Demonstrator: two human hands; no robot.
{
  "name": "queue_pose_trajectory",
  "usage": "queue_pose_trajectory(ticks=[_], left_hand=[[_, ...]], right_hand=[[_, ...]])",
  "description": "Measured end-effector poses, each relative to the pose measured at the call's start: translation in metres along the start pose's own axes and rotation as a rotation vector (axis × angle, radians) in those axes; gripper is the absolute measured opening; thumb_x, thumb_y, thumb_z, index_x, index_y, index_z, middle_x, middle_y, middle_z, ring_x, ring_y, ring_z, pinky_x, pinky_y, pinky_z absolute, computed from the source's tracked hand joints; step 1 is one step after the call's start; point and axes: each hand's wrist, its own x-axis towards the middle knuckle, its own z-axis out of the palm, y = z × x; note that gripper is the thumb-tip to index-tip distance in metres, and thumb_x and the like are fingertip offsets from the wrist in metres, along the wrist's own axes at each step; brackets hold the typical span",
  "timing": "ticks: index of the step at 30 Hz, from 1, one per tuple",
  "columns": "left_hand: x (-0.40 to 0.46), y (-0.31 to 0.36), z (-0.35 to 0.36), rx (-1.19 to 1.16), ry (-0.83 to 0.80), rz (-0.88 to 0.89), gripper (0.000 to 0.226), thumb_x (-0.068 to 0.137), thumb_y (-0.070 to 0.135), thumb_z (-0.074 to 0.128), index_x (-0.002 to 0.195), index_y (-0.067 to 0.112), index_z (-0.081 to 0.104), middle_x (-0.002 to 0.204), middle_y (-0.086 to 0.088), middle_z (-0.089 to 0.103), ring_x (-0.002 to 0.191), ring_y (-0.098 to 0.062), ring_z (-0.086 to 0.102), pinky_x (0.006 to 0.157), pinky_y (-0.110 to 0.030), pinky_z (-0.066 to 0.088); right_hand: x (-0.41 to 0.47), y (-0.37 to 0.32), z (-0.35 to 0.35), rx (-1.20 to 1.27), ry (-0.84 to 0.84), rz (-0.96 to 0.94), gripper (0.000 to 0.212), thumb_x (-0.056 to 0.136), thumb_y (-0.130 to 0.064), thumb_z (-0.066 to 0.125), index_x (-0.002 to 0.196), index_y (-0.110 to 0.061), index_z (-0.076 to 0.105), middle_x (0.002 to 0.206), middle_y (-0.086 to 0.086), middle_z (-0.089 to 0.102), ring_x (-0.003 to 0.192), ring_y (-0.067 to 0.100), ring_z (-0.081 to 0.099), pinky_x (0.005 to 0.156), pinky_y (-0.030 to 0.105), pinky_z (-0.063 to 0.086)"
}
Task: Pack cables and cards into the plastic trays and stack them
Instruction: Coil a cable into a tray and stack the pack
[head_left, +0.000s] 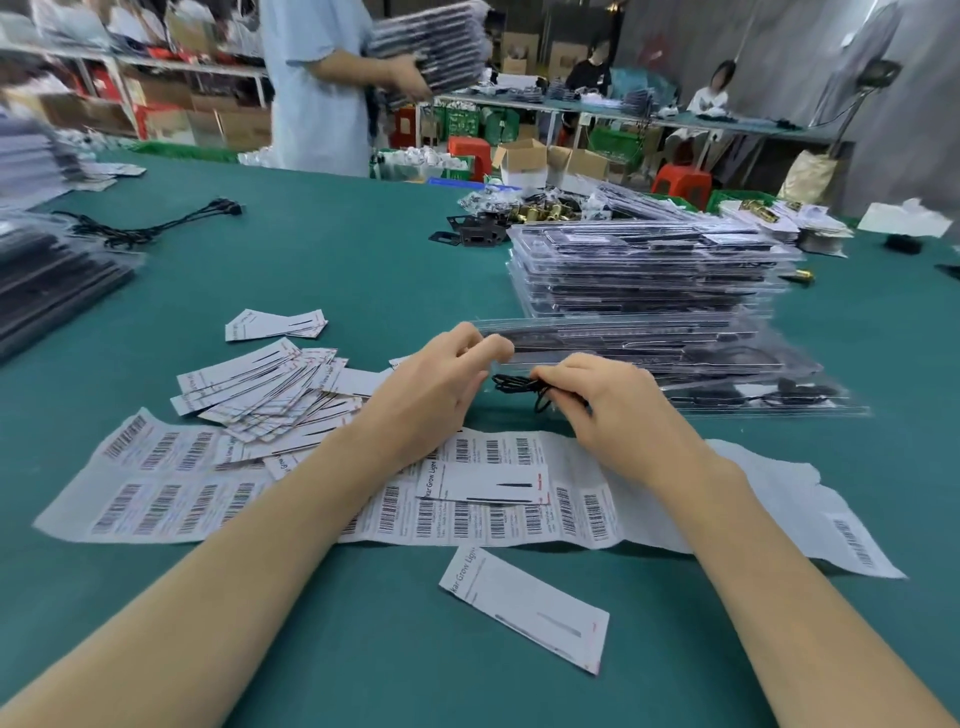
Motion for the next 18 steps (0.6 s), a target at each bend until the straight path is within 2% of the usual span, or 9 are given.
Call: queue_pose_trajectory(ticks=[3, 6, 10, 12, 14, 16, 18], left_hand=[[0.0, 0.001, 0.0, 0.039, 0.069, 0.017, 0.014, 0.09, -0.009, 0.061, 0.092, 0.003, 0.068, 0.104, -0.015, 0.058, 0.089, -0.034, 0.056, 0.068, -0.049, 0.053], [0.0, 0.002, 0.001, 0.101, 0.12, 0.004, 0.012, 0.085, -0.006, 0.071, 0.082, 0.005, 0.075, 0.09, -0.011, 0.061, 0.082, -0.032, 0.055, 0.068, -0.049, 0.05], [-0.004, 0.005, 0.002, 0.104, 0.074, -0.036, 0.013, 0.082, -0.001, 0.072, 0.088, 0.007, 0.08, 0.082, -0.008, 0.066, 0.075, -0.029, 0.058, 0.064, -0.041, 0.053], [-0.006, 0.004, 0.001, 0.136, 0.049, -0.063, 0.013, 0.085, 0.013, 0.071, 0.094, 0.013, 0.081, 0.088, -0.005, 0.072, 0.077, -0.026, 0.059, 0.065, -0.037, 0.053], [-0.007, 0.003, 0.001, 0.219, 0.007, -0.096, 0.02, 0.09, 0.03, 0.064, 0.102, 0.025, 0.079, 0.097, 0.007, 0.075, 0.082, -0.019, 0.057, 0.064, -0.029, 0.044], [-0.006, 0.003, 0.002, 0.31, -0.052, -0.141, 0.024, 0.095, 0.03, 0.052, 0.109, 0.031, 0.073, 0.101, 0.014, 0.074, 0.088, -0.014, 0.054, 0.061, -0.028, 0.039], [-0.004, 0.004, 0.005, 0.329, -0.095, -0.175, 0.028, 0.1, 0.024, 0.044, 0.114, 0.029, 0.067, 0.101, 0.011, 0.072, 0.096, -0.015, 0.055, 0.064, -0.033, 0.047]], right_hand=[[-0.002, -0.001, 0.0, 0.029, 0.015, 0.002, 0.03, 0.102, -0.016, 0.055, 0.129, -0.019, 0.069, 0.105, -0.006, 0.07, 0.096, 0.018, 0.063, 0.084, 0.036, 0.049], [-0.003, -0.002, 0.003, 0.027, 0.019, 0.009, 0.028, 0.102, -0.015, 0.055, 0.126, -0.017, 0.07, 0.101, -0.004, 0.07, 0.093, 0.021, 0.063, 0.084, 0.039, 0.05], [-0.001, -0.002, 0.007, 0.006, 0.007, 0.004, 0.02, 0.1, -0.011, 0.054, 0.112, -0.008, 0.071, 0.096, 0.007, 0.073, 0.089, 0.029, 0.065, 0.081, 0.046, 0.051], [0.0, -0.003, 0.01, 0.016, 0.01, 0.005, 0.018, 0.1, -0.009, 0.054, 0.108, -0.005, 0.07, 0.095, 0.008, 0.073, 0.086, 0.029, 0.065, 0.079, 0.046, 0.051], [0.001, -0.003, 0.012, 0.005, 0.0, 0.009, 0.018, 0.1, -0.01, 0.053, 0.107, -0.005, 0.069, 0.095, 0.008, 0.073, 0.087, 0.029, 0.065, 0.079, 0.045, 0.05], [0.001, -0.002, 0.014, 0.008, -0.003, 0.017, 0.018, 0.1, -0.01, 0.053, 0.106, -0.004, 0.069, 0.096, 0.008, 0.073, 0.088, 0.029, 0.065, 0.081, 0.044, 0.048], [0.0, -0.001, 0.014, 0.024, 0.006, 0.022, 0.019, 0.101, -0.011, 0.053, 0.109, -0.005, 0.069, 0.099, 0.007, 0.073, 0.09, 0.028, 0.065, 0.082, 0.042, 0.049]])
